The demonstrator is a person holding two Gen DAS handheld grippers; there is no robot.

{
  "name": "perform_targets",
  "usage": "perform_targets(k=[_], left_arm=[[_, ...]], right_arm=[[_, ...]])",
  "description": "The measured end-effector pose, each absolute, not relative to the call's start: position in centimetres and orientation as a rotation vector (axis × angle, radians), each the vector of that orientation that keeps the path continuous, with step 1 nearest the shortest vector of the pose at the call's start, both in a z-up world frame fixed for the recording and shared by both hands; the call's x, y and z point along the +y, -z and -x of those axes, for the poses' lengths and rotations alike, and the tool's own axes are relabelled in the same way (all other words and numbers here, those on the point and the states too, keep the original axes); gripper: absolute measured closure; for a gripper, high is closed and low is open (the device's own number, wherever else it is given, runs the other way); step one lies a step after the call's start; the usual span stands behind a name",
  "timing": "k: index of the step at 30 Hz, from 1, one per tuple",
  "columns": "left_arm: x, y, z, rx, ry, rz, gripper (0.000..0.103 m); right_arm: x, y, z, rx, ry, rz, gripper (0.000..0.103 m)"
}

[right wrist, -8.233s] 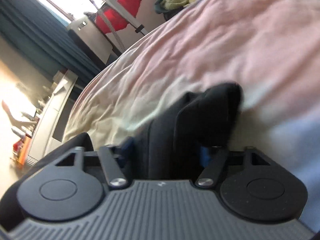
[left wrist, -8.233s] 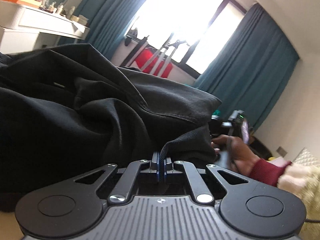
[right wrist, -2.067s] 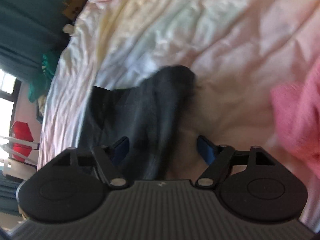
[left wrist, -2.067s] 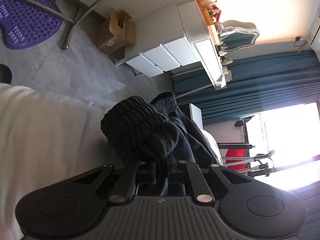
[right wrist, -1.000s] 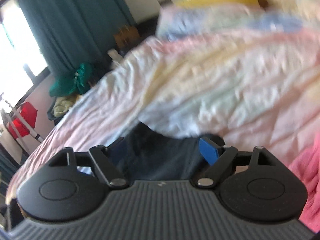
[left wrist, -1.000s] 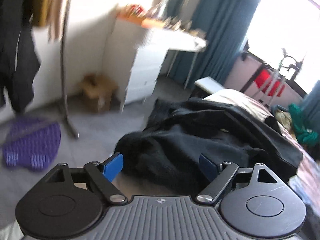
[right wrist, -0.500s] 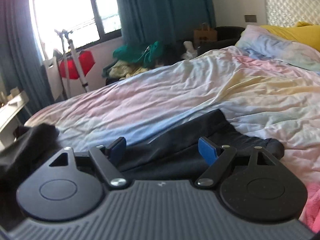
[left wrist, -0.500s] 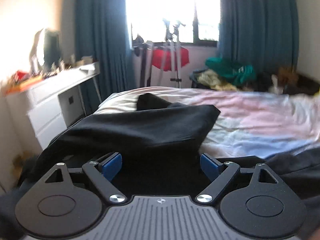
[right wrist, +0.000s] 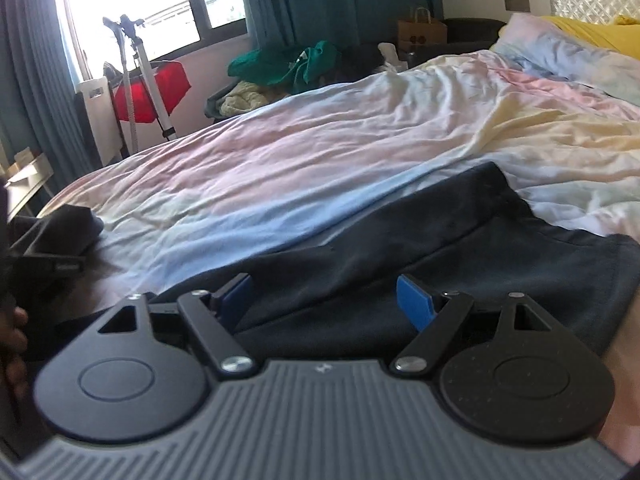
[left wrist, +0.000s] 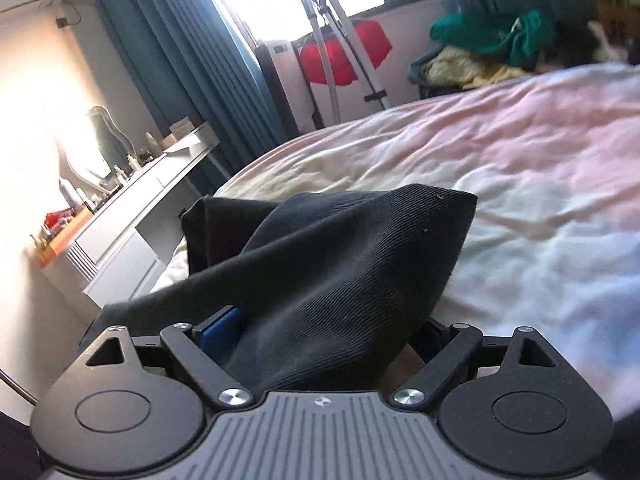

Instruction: Fold clothes

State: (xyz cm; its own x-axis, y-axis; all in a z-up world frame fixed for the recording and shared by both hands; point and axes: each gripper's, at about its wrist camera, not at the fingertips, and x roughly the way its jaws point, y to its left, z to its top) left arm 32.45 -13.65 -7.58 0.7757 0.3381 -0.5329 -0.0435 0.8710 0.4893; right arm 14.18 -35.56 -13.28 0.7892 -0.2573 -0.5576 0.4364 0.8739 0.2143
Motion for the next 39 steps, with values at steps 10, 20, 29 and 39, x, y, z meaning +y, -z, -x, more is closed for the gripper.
perform_targets(k=[10, 20, 29, 39], left_arm=[[-11.3, 4.8, -35.7, 0.642, -0.14, -0.368, 0.09], [2.0, -10.2, -32.1, 0.447, 0.063, 0.086, 0.098], [15.0, -2.2, -32.9, 0.603, -0.314, 0.139, 0.096], [13.8, -3.7, -22.3, 0.414, -0.219, 0.104, 0.03]], right_arm=[[-35.6, 15.2, -16.2, 0.565, 0.392, -0.329, 0.022], [-35.1, 14.2, -15.1, 0.566, 0.403, -0.309, 0.022], [-33.7, 14.4, -15.5, 0.57, 0.365, -0.251, 0.022], [-31.9, 13.9, -15.7, 0.522, 0.211, -0.272, 0.022]])
